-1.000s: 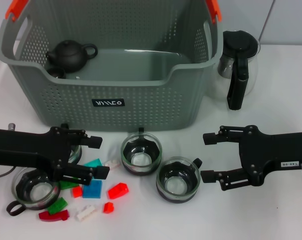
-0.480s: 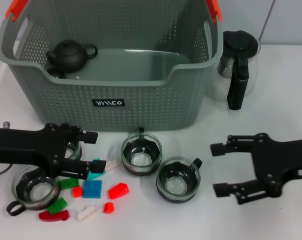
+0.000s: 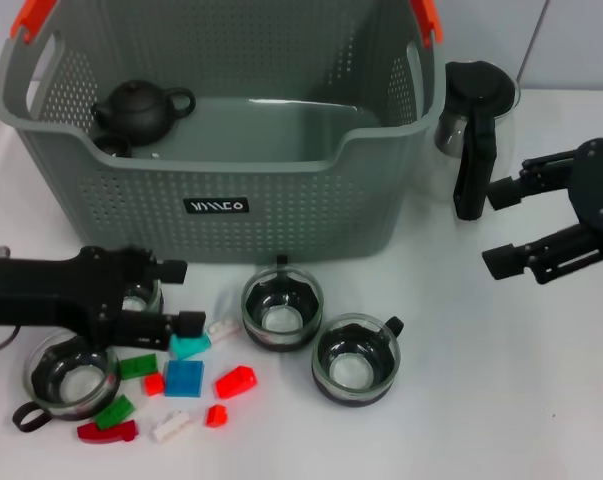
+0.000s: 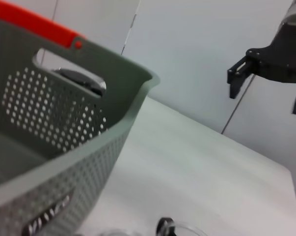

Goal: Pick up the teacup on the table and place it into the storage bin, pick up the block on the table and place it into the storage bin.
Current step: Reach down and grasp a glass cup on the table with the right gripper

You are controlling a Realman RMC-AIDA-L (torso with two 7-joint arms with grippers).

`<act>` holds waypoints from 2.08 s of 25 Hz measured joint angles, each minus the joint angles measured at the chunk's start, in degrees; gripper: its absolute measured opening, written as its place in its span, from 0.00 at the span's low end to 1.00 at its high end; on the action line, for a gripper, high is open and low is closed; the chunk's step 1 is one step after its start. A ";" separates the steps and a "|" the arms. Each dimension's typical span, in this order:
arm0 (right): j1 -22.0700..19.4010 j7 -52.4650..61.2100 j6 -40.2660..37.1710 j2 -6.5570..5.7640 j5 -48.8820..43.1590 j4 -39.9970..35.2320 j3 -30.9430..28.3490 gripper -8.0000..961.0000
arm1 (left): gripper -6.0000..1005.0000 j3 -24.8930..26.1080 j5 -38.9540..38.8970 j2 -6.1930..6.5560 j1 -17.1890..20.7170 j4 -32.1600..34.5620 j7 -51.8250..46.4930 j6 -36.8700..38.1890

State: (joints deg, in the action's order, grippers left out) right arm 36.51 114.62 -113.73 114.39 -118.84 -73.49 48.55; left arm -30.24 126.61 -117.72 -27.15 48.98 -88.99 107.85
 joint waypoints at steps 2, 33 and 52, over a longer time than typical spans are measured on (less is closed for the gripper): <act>3.37 5.75 0.05 -1.63 -5.49 -4.91 6.98 0.97 | 0.85 0.00 0.31 0.11 0.45 -0.10 -0.70 0.63; 12.57 6.38 17.55 6.34 -18.92 4.90 47.16 0.73 | 0.85 4.32 0.59 -0.28 1.98 -2.41 1.25 -0.54; 11.94 3.38 27.09 6.46 -17.97 9.87 54.32 0.67 | 0.85 4.32 0.67 -0.14 2.24 -3.89 2.02 -2.60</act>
State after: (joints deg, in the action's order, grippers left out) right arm 48.45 118.00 -86.64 120.85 -136.82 -63.62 102.87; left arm -25.93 127.27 -117.87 -24.91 45.08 -86.97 105.25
